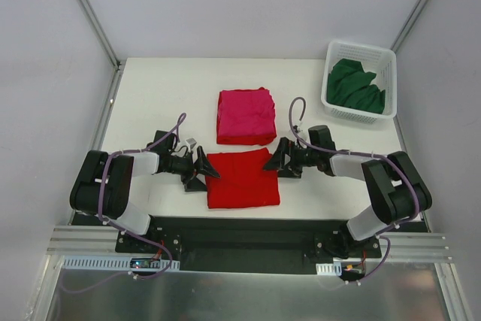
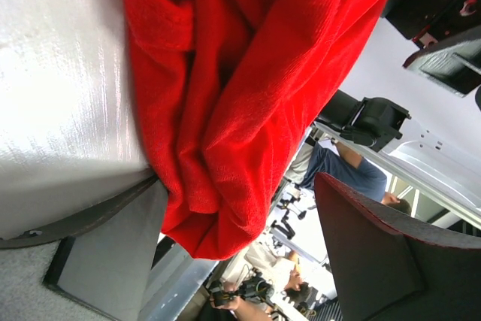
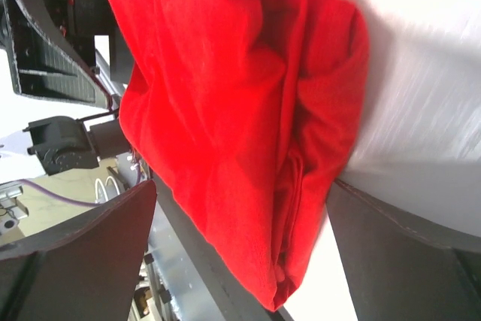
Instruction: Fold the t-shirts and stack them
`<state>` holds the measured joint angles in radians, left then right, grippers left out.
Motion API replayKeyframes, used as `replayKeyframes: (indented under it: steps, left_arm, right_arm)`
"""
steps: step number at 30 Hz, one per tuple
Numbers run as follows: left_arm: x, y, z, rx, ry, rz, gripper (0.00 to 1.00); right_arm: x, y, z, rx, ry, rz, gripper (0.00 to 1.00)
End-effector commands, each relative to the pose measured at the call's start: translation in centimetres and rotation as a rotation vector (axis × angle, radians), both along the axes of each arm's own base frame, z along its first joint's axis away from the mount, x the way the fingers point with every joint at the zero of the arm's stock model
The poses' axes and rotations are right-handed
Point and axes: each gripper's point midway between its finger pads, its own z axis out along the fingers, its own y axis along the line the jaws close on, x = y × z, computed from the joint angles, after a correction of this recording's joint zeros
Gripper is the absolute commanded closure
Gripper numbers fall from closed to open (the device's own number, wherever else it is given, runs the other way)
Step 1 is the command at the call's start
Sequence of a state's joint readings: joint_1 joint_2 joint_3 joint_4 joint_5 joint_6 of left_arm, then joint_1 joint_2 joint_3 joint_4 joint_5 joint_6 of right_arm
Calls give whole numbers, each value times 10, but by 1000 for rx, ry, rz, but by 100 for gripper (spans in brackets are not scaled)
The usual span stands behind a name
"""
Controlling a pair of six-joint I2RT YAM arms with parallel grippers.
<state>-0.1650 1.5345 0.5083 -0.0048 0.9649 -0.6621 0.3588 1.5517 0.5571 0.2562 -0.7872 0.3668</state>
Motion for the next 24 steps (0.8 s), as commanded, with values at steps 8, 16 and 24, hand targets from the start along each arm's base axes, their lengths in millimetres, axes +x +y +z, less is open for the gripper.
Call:
replayKeyframes:
  steps: [8,16,24]
  left_arm:
    - [1,2,-13,53,-20,-15,20]
    - [5,2,-17,61,-6,-14,22]
    - [16,2,-16,80,-42,-11,22]
  right_arm:
    - [-2,-17,-36,-125,41,-34,2]
    - [-31,-19,-42,-148,70,-4,2]
    - [-44,-18,-40,-146,68,12,2]
